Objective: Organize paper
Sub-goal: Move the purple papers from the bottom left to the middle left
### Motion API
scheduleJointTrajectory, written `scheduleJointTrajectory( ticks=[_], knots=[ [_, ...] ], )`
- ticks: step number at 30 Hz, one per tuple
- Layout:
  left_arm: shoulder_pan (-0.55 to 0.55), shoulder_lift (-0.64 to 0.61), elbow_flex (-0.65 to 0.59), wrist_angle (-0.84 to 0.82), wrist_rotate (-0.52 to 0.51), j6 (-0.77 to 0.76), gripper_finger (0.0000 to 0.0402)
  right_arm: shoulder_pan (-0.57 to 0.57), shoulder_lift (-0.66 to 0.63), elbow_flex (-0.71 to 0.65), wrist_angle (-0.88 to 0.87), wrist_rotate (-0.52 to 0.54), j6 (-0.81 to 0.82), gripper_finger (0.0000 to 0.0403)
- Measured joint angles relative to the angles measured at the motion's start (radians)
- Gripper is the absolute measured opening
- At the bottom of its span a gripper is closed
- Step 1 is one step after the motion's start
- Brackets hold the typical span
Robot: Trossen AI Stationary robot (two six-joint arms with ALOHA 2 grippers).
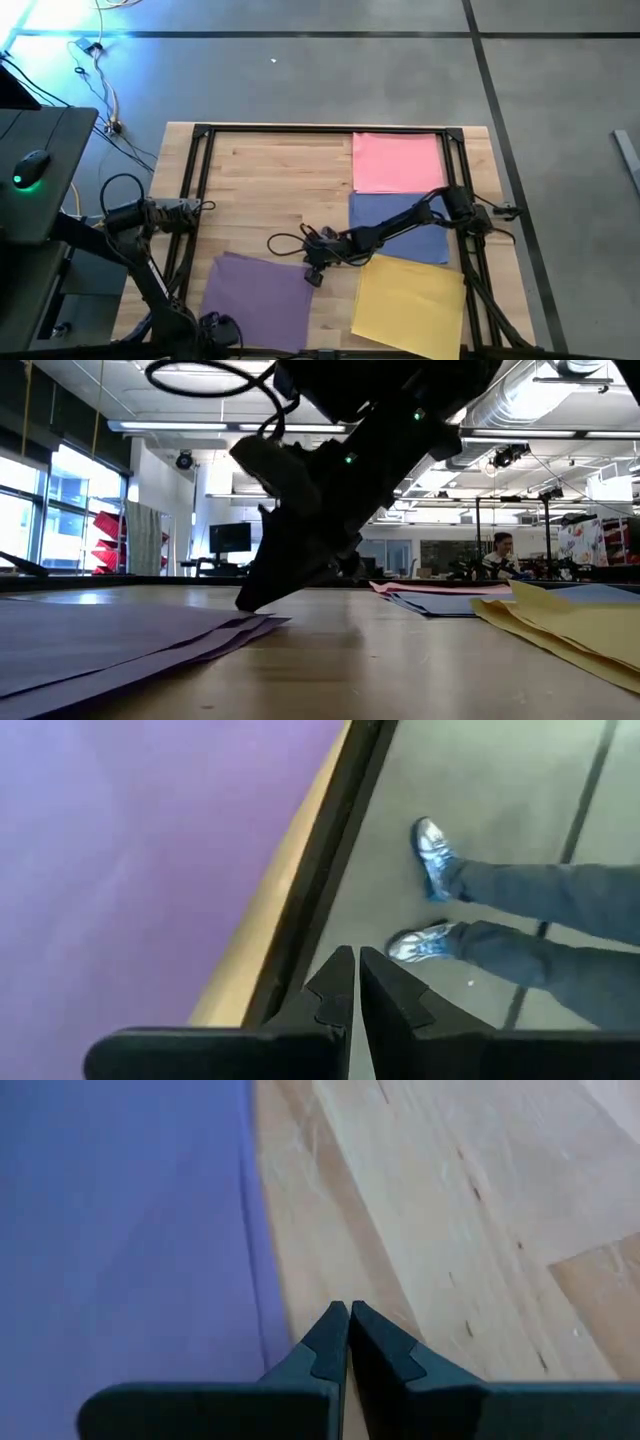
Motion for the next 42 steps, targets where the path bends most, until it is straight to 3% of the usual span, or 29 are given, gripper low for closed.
scheduleJointTrajectory(
  ticks=[4,17,26,32,37,42],
  knots=[
    [0.013,0.051,0.004,-0.009,0.016,0.002,0.0000,0.019,0.007,0.002,0.005,-0.023,-0.032,0.0000],
    [0.043,0.041,0.012,-0.148,-0.034,-0.104,0.0000,0.082,0.006,0.001,0.000,-0.060,-0.034,0.0000],
    [0.036,0.024,0.042,-0.152,-0.037,-0.113,0.0000,0.047,-0.070,-0.003,-0.093,0.011,-0.030,0.0000],
    [0.037,0.013,0.095,-0.163,-0.051,-0.088,0.0000,0.059,-0.135,-0.003,-0.052,-0.042,-0.046,0.0000],
    [0.040,-0.032,0.167,-0.369,-0.047,-0.153,0.0000,0.128,-0.112,-0.001,0.097,-0.089,0.041,0.0000],
    [0.042,-0.079,0.177,-0.579,-0.111,-0.278,0.0000,0.197,-0.050,-0.001,0.183,-0.042,0.148,0.0000]
  ],
)
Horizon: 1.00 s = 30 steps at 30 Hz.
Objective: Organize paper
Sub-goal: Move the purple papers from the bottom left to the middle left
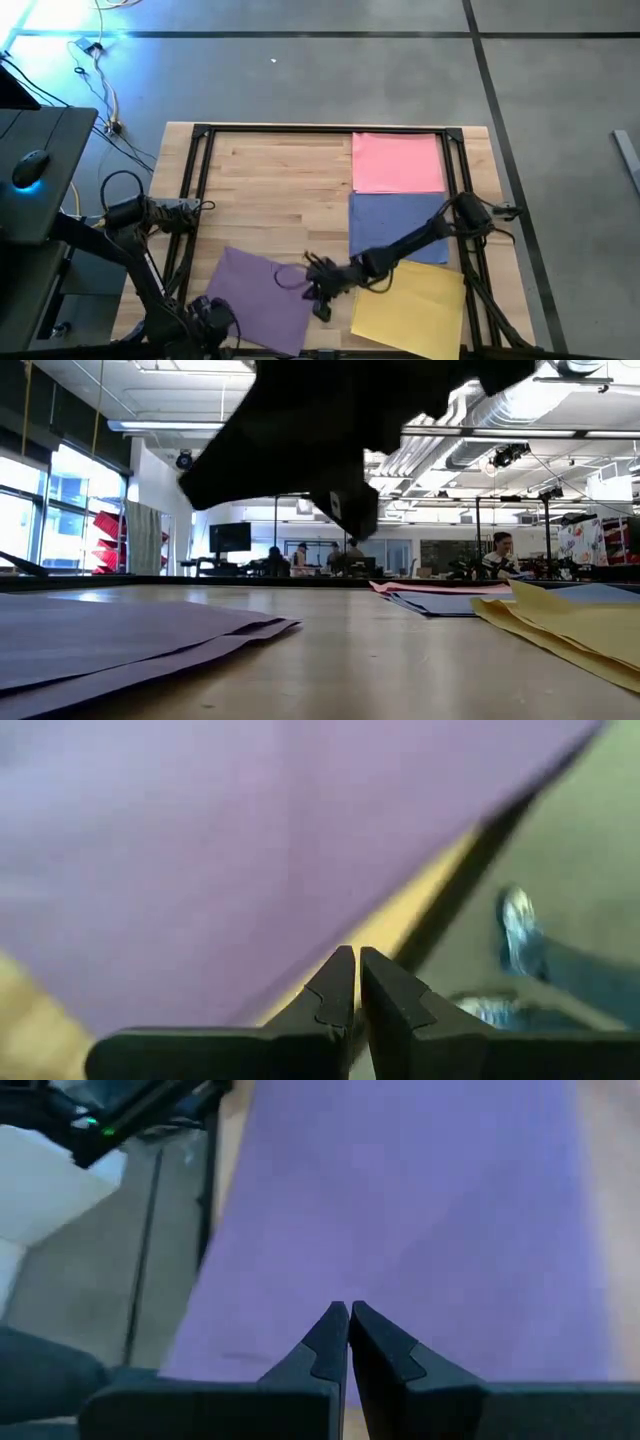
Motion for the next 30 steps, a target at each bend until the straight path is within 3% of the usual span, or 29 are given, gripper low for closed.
scheduleJointTrajectory(
  ticks=[3,12,20,30],
  knots=[
    [0.022,0.002,-0.055,-0.007,-0.022,-0.009,0.0000,0.009,0.052,0.000,0.029,0.007,0.017,0.0000],
    [0.078,-0.001,-0.314,0.314,0.008,-0.004,0.0000,-0.066,0.099,0.003,-0.020,0.077,-0.030,0.0000],
    [0.104,-0.003,-0.372,0.274,-0.003,0.040,0.0000,-0.137,0.087,0.003,-0.044,0.046,-0.053,0.0000],
    [0.140,-0.004,-0.410,0.216,-0.036,0.032,0.0000,-0.161,-0.061,0.000,-0.193,0.160,-0.102,0.0000]
  ],
)
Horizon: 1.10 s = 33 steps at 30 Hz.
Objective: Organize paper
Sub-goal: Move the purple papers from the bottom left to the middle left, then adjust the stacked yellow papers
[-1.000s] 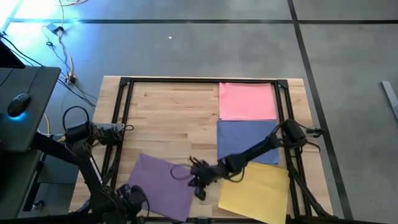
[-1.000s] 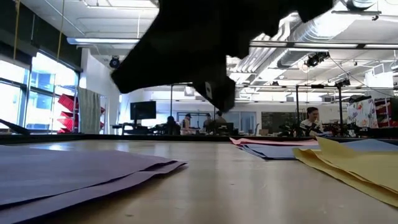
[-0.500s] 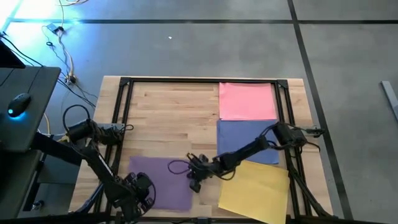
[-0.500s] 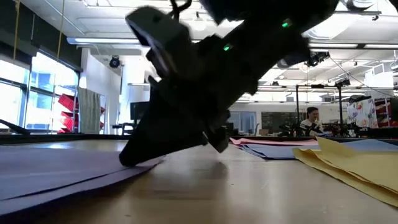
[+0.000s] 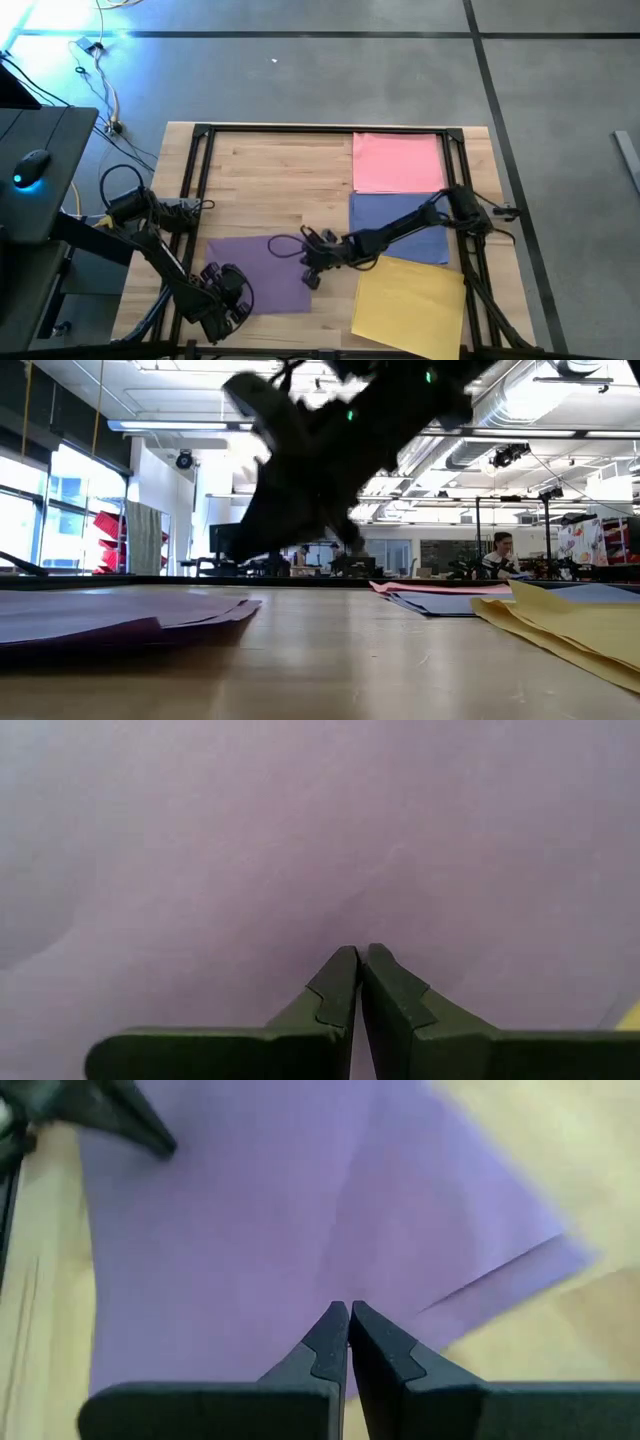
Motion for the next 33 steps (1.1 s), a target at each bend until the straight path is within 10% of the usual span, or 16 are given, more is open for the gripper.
scheduleJointTrajectory(
  ticks=[19,33],
  knots=[
    [0.129,-0.089,-0.096,-0.112,-0.037,0.143,0.0000,0.221,-0.283,0.001,-0.133,0.020,0.229,0.0000],
    [0.183,-0.324,-0.124,-0.108,-0.095,0.166,0.0000,0.495,-0.315,-0.001,-0.694,0.025,1.060,0.0000]
  ],
)
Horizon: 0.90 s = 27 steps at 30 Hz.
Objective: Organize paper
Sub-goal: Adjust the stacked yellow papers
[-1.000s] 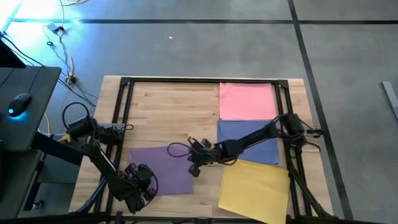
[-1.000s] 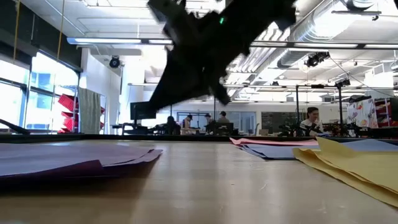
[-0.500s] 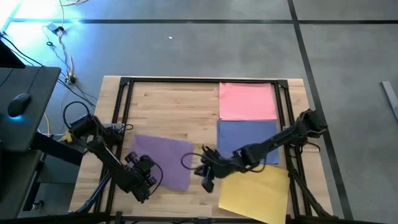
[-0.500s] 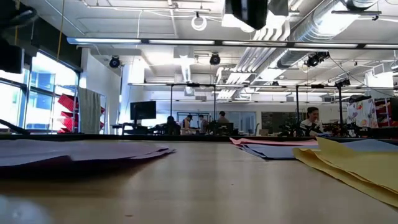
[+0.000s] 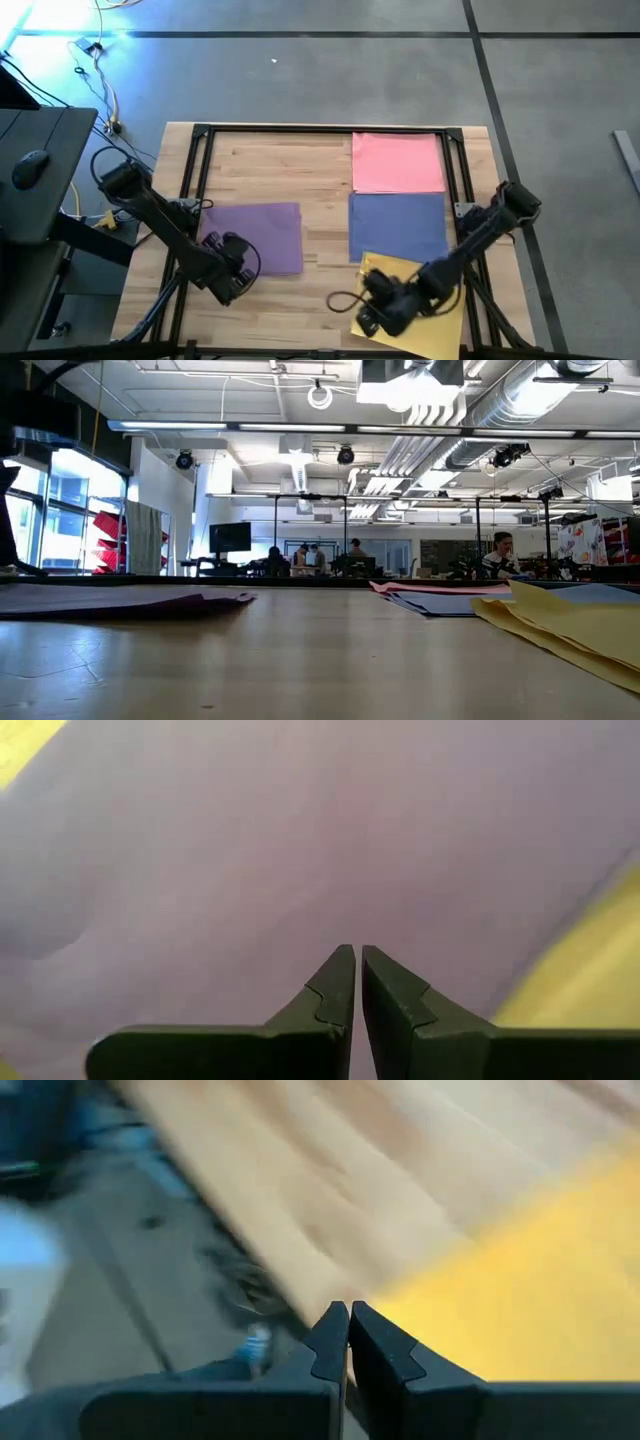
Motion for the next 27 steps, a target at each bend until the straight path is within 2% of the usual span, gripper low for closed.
scheduleJointTrajectory(
  ticks=[4,6,8,12,20,27],
  knots=[
    [-0.005,-0.034,0.000,0.012,-0.008,0.001,0.0000,0.087,0.051,-0.002,-0.298,-0.042,0.372,0.0000],
    [-0.006,-0.041,0.001,0.027,-0.008,0.003,0.0000,0.098,0.083,-0.002,-0.366,-0.087,0.409,0.0000],
    [-0.006,-0.040,0.001,0.061,-0.004,0.023,0.0000,0.094,0.125,-0.002,-0.378,-0.121,0.406,0.0000],
    [-0.004,-0.040,0.002,0.144,0.015,0.085,0.0000,0.086,0.211,-0.002,-0.301,-0.097,0.352,0.0000],
    [-0.006,-0.041,0.022,0.194,0.108,0.156,0.0000,0.066,0.299,0.003,-0.092,-0.103,0.072,0.0000],
    [-0.005,-0.045,0.054,0.175,0.104,0.193,0.0000,0.081,0.294,0.002,-0.105,-0.099,0.140,0.0000]
  ],
)
